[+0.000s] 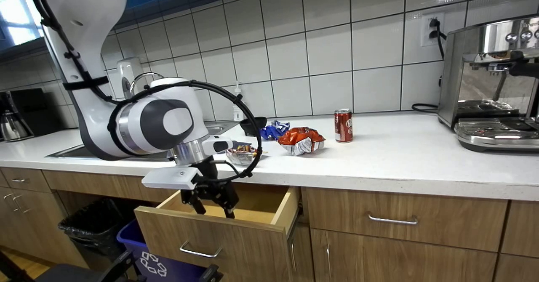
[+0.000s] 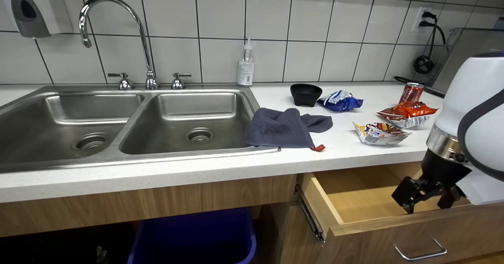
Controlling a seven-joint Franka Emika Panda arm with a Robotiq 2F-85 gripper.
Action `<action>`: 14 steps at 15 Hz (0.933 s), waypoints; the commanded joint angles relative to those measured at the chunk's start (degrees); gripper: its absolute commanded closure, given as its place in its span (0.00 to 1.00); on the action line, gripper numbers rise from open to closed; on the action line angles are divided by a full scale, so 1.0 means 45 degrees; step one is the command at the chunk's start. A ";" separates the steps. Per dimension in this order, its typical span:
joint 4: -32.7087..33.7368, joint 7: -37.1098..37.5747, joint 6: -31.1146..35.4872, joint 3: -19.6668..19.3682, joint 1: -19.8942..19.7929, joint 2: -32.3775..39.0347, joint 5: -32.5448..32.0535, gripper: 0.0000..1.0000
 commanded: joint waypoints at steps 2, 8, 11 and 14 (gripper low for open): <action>-0.0229 0.0050 -0.0990 0.0563 -0.0700 -0.0447 -0.0421 0.00; -0.0236 0.0286 -0.1424 0.0944 -0.1110 -0.0548 -0.0435 0.00; -0.0215 0.0336 -0.1551 0.1145 -0.1288 -0.0535 -0.0408 0.00; -0.0221 0.0374 -0.1651 0.1310 -0.1434 -0.0529 -0.0377 0.00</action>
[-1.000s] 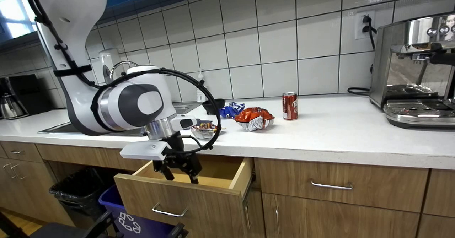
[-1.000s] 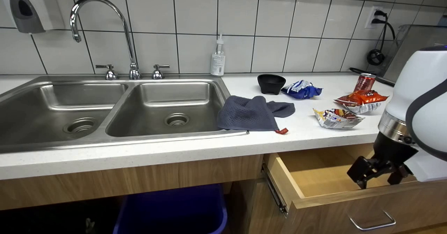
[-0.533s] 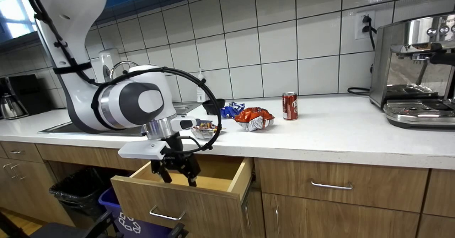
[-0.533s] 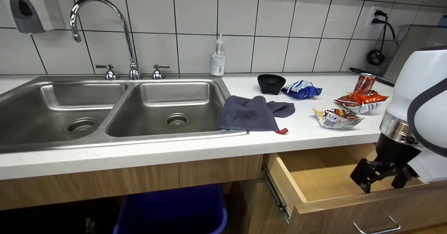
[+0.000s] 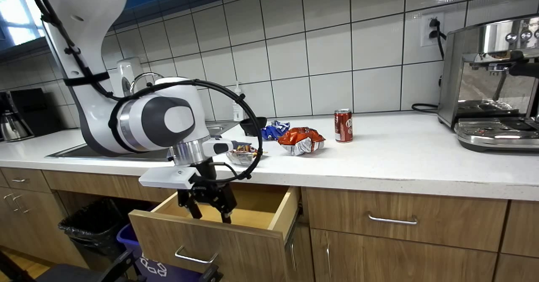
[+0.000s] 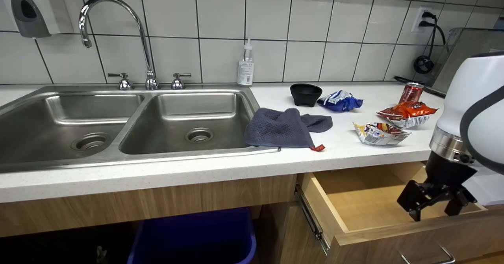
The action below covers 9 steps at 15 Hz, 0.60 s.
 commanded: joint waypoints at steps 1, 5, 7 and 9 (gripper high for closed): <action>-0.0216 0.0375 -0.0607 0.0580 -0.0508 -0.0224 -0.0184 0.00; -0.0224 0.0377 -0.0817 0.0851 -0.0753 -0.0260 -0.0104 0.00; -0.0225 0.0396 -0.0940 0.0938 -0.0842 -0.0292 -0.0097 0.00; -0.0225 0.0386 -0.1049 0.1039 -0.0967 -0.0311 -0.0079 0.00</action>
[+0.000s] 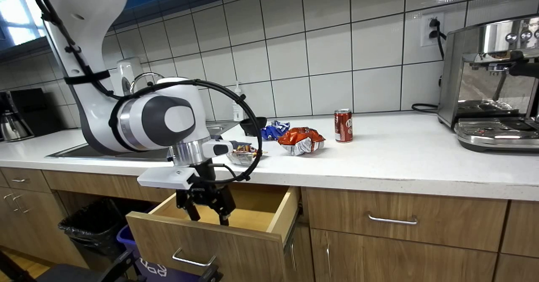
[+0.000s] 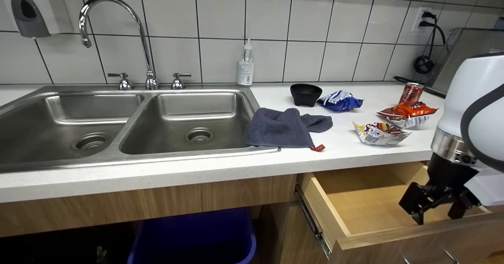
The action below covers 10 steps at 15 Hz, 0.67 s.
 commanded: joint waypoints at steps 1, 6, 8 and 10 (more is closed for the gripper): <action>-0.0226 0.0378 -0.0613 0.0580 -0.0444 -0.0219 -0.0092 0.00; -0.0219 0.0368 -0.0879 0.0805 -0.0738 -0.0614 0.0087 0.00; -0.0212 0.0337 -0.1018 0.0967 -0.0890 -0.0906 0.0167 0.00; -0.0189 0.0364 -0.1258 0.1146 -0.0980 -0.1233 0.0227 0.00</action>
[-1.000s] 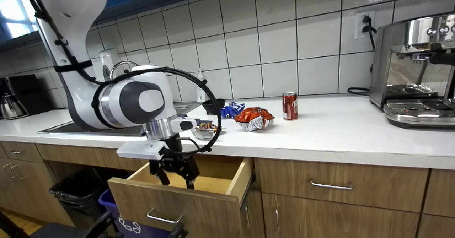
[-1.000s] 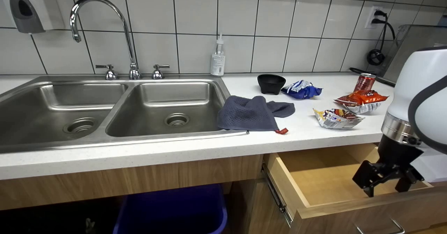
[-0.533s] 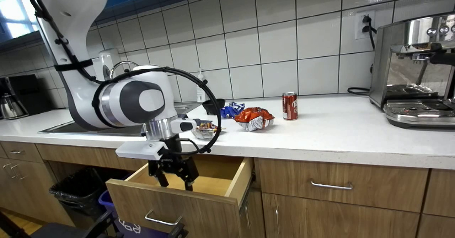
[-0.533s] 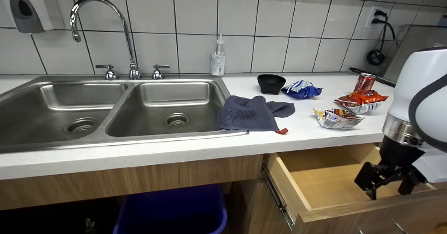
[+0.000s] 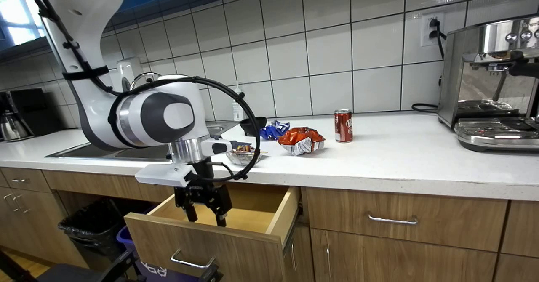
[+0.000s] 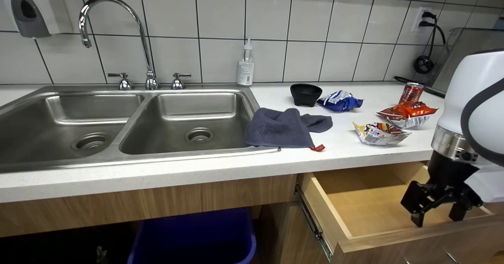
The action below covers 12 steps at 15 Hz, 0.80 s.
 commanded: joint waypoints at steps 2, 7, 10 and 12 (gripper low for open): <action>-0.0182 0.0385 -0.0928 0.0702 -0.0452 -0.1250 0.0104 0.00; -0.0208 0.0383 -0.1389 0.1001 -0.0738 -0.2605 0.0194 0.00; -0.0206 0.0010 -0.2291 0.1259 -0.1043 -0.3729 0.0598 0.00; -0.0216 -0.0121 -0.3029 0.1336 -0.1178 -0.4512 0.0777 0.00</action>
